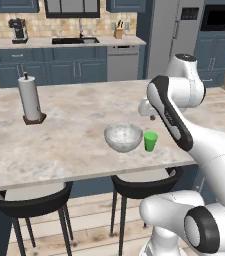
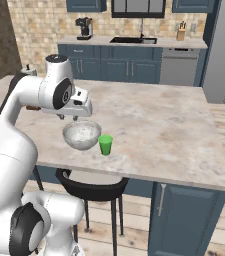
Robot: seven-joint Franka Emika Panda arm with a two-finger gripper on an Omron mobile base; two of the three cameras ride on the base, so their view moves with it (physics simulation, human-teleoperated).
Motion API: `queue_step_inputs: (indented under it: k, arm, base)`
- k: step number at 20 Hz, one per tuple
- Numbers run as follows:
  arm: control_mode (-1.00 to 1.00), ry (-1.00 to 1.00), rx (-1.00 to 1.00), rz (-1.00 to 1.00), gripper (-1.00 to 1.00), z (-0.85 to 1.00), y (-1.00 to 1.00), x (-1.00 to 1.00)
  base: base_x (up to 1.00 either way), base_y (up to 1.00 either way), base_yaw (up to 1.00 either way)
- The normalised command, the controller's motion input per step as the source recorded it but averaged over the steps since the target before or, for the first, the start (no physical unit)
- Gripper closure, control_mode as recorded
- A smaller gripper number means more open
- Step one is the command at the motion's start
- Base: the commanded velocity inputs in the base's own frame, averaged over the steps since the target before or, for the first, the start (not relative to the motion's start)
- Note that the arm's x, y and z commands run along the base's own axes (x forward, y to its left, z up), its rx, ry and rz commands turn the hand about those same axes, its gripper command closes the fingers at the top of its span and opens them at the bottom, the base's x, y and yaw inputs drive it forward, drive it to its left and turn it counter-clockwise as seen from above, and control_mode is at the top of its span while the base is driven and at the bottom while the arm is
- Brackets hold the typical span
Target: Place the cup inside the bowl on the dining table and move the bowl to any counter.
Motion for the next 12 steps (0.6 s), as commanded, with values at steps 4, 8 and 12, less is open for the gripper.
queue_step_inputs:
  k: [4, 8, 12]
  arm:
    - [-1.0, 0.02, 0.0, -0.03, -1.0, 0.0, -0.02, 0.0]
    - [-1.0, 0.0, 0.0, -0.1, -1.0, -0.09, -0.14, -0.04]
    - [-1.0, 0.0, 0.0, -0.06, -1.0, -0.04, -0.19, 0.03]
  base:
    - [0.0, 0.0, 0.0]
    - [0.0, 0.0, 0.0]
    - [0.0, 0.0, 0.0]
